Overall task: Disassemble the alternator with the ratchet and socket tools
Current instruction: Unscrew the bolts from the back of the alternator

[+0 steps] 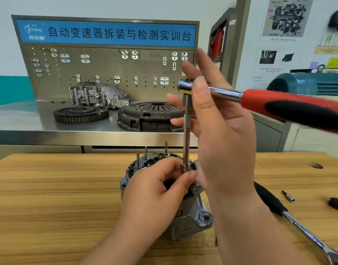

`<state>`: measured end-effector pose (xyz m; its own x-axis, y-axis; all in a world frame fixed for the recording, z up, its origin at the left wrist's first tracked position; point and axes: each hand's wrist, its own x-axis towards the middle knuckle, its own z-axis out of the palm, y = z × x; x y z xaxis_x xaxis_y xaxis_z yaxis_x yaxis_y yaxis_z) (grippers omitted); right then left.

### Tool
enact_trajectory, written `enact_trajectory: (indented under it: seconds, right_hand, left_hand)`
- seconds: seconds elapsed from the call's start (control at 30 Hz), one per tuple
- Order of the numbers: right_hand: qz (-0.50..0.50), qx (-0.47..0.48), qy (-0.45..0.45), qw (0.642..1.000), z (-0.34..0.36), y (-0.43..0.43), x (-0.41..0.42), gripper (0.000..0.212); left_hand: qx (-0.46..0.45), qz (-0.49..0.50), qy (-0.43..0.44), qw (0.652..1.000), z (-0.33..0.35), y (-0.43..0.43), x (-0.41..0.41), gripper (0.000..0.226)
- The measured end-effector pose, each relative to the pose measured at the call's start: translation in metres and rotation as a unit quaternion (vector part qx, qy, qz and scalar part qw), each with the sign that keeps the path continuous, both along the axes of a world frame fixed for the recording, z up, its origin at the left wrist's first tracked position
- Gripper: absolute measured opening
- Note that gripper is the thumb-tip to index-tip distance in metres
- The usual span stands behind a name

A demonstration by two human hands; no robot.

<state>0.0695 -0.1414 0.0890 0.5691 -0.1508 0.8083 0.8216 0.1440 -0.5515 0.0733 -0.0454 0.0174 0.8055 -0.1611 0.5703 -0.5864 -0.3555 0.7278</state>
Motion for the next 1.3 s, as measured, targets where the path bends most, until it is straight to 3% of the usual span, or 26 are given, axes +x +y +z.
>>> enact_trajectory:
  seconds: [0.13,0.23,0.33,0.4,0.47,0.53,0.63,0.73,0.83,0.93,1.1,1.2,1.3]
  right_hand:
    - [0.126,0.081,0.092,0.984,0.002,-0.004,-0.001,0.03]
    - [0.087,0.088,0.115,0.986,0.002,-0.005,-0.001,0.03]
    - [-0.026,0.046,0.045,0.998,0.0,-0.003,-0.004,0.019]
    - [-0.051,0.006,0.001,0.999,0.001,-0.002,-0.008,0.027]
    - [-0.033,-0.002,0.02,0.999,0.001,-0.003,-0.008,0.027]
    - [0.063,0.052,0.067,0.994,0.002,-0.002,-0.008,0.025]
    - [0.117,0.09,0.122,0.981,0.004,-0.005,-0.004,0.041]
    - [0.088,0.085,0.132,0.984,0.003,-0.007,-0.001,0.037]
    - [0.023,0.069,0.063,0.995,0.001,-0.006,0.001,0.023]
    - [0.025,0.046,0.017,0.998,0.001,-0.002,0.001,0.028]
    - [0.159,0.116,0.097,0.976,0.003,-0.004,0.0,0.034]
    - [0.154,0.112,0.124,0.974,0.004,-0.008,0.0,0.048]
    - [0.073,0.071,0.079,0.992,0.001,-0.005,0.002,0.036]
  left_hand:
    - [0.027,0.009,-0.037,0.999,0.001,0.0,-0.002,0.039]
    - [0.038,0.01,-0.03,0.999,0.002,-0.002,-0.003,0.028]
    - [0.02,0.01,-0.01,1.0,0.001,-0.002,-0.002,0.024]
    - [0.003,0.005,-0.001,1.0,0.001,-0.001,-0.002,0.03]
    - [0.003,0.005,0.002,1.0,0.002,0.0,-0.002,0.038]
    - [0.008,0.006,-0.002,1.0,0.001,0.0,-0.001,0.034]
    - [0.027,0.002,-0.025,0.999,0.002,-0.002,-0.004,0.035]
    - [0.022,0.018,-0.034,0.999,0.0,-0.005,-0.004,0.027]
    - [-0.006,0.03,-0.022,0.999,-0.001,-0.005,-0.002,0.018]
    - [-0.013,0.028,-0.014,0.999,0.0,-0.003,-0.002,0.02]
    - [0.013,0.019,-0.042,0.999,0.0,-0.001,-0.003,0.026]
    - [0.036,0.017,-0.036,0.999,-0.003,-0.005,-0.004,0.025]
    - [0.025,0.02,-0.032,0.999,-0.004,-0.007,-0.002,0.028]
